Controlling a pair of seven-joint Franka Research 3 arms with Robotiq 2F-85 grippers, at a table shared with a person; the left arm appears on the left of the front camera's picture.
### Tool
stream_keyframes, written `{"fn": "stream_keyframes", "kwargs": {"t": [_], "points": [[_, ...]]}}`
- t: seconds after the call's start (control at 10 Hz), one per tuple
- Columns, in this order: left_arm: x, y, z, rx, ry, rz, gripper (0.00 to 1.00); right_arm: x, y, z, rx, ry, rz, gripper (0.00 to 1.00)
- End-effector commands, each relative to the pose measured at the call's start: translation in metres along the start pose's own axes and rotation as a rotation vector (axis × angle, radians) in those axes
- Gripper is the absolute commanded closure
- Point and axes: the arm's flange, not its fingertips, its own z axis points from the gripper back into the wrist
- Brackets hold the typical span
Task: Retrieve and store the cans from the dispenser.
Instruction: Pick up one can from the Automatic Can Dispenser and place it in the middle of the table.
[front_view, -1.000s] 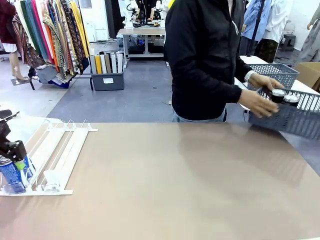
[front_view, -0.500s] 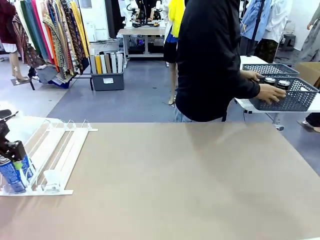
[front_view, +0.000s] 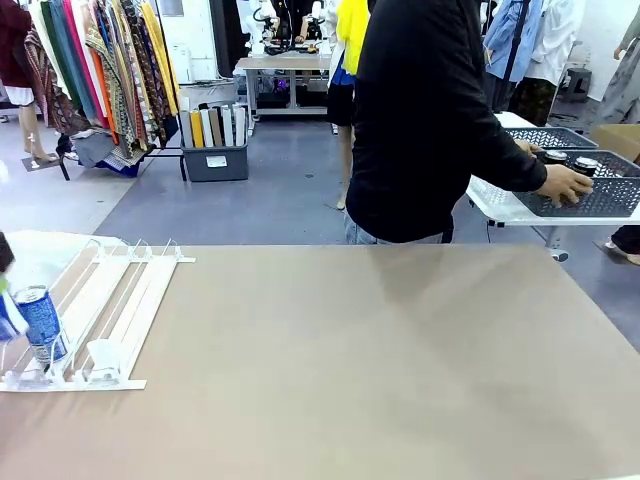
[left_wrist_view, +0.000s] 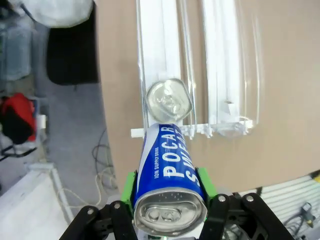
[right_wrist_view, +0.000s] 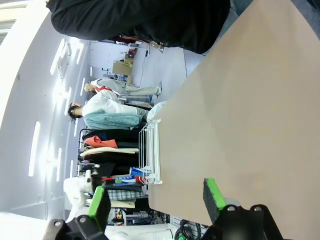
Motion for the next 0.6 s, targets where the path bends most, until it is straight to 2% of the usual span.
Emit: {"fn": "stream_keyframes", "kwargs": {"t": [0.0, 0.3, 0.4, 0.5], "points": [[-0.002, 0.003, 0.058, -0.004, -0.1, -0.039, 1.0, 0.0, 0.003, 0.001, 0.019, -0.006, -0.002, 0.0], [-0.021, 0.025, 0.117, -0.059, -0.278, 0.007, 1.0, 0.0, 0.003, 0.001, 0.019, -0.006, -0.002, 0.0], [-0.025, 0.036, 0.125, -0.075, -0.302, 0.036, 1.0, 0.0, 0.003, 0.001, 0.019, -0.006, -0.002, 0.0], [-0.024, 0.043, 0.124, -0.104, -0.286, 0.043, 1.0, 0.0, 0.003, 0.001, 0.019, -0.006, -0.002, 0.0]]}}
